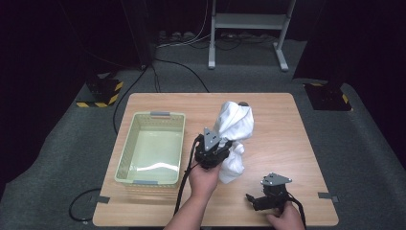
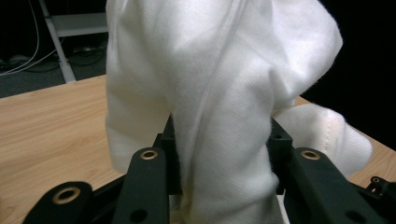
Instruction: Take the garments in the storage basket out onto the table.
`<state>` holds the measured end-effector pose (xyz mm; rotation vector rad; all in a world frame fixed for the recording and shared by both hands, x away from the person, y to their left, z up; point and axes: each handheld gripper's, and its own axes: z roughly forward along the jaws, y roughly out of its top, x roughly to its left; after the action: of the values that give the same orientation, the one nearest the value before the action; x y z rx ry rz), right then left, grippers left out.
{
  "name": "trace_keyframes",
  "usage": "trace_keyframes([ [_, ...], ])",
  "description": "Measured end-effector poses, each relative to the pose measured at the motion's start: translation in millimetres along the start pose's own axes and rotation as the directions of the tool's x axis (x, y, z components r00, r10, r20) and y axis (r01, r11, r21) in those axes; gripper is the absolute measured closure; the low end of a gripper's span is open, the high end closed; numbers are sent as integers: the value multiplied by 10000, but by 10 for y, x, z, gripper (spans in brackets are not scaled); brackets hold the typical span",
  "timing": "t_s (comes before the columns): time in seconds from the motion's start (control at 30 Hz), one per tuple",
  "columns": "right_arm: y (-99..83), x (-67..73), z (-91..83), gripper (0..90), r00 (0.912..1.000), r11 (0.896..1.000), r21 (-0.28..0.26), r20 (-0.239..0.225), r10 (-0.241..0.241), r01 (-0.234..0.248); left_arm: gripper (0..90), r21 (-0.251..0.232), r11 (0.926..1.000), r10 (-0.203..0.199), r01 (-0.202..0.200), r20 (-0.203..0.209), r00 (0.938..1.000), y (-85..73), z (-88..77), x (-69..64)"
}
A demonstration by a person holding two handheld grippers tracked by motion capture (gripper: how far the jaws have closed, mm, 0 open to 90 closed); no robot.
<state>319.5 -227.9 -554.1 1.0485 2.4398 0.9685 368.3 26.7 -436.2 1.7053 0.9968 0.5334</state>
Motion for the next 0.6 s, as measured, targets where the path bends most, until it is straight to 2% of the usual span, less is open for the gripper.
trace_keyframes([
  [0.37, 0, 0, 1, 0, 10000, 10000, -10, -2, 1, -1, 628, 212, 9990, -391, 385, 275, 9989, -119, 133, 25],
  [0.6, 0, 0, 1, 0, 10000, 10000, -13, -1, -4, 4, 628, 662, 9959, -640, 623, 236, 9977, -234, 240, 86],
])
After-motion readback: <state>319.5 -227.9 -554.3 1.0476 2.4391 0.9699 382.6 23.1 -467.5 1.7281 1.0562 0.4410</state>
